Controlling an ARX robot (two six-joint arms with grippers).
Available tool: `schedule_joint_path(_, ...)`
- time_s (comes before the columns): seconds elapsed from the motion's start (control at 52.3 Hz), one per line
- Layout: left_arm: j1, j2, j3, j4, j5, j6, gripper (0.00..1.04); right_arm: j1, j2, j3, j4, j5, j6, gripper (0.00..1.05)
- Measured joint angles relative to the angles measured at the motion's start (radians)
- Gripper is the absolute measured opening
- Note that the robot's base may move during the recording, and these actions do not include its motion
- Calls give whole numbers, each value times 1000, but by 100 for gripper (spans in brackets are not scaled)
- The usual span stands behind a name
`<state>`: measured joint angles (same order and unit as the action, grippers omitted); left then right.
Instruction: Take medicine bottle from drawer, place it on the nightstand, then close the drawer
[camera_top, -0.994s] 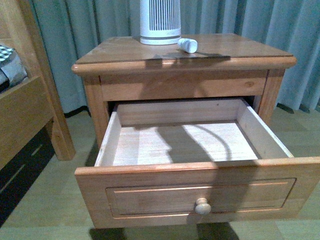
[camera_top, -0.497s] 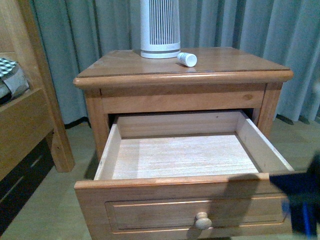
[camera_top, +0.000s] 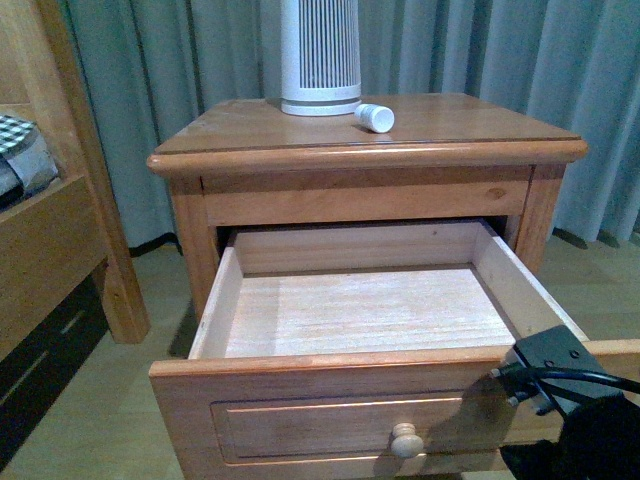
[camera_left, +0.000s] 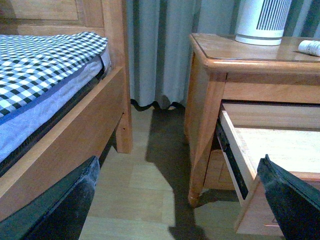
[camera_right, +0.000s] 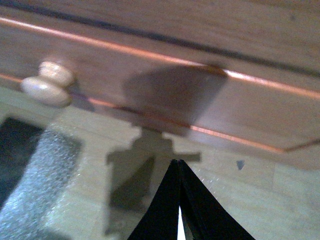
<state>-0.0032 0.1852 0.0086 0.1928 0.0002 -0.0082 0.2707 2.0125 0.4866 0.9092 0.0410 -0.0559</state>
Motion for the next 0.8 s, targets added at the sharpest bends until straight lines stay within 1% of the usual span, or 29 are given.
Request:
schedule_joint_path(0.076, 0, 0, 0, 0, 0, 0, 98, -16, 53, 55, 1, -5, -52, 3)
schedule_joint_path(0.134, 0, 0, 0, 0, 0, 0, 98, -33, 92, 127, -36, -5, -85, 3)
schedule_joint_path(0.268, 0, 0, 0, 0, 0, 0, 98, -82, 166, 360, -131, -2, -193, 3)
schedule_joint_path(0.344, 0, 0, 0, 0, 0, 0, 98, -106, 186, 460, -168, -3, -230, 3)
schedule_joint_path(0.573, 0, 0, 0, 0, 0, 0, 98, -147, 240, 671, -239, -7, -298, 3)
schedule_joint_path(0.803, 0, 0, 0, 0, 0, 0, 98, -172, 294, 812, -295, 0, -303, 3)
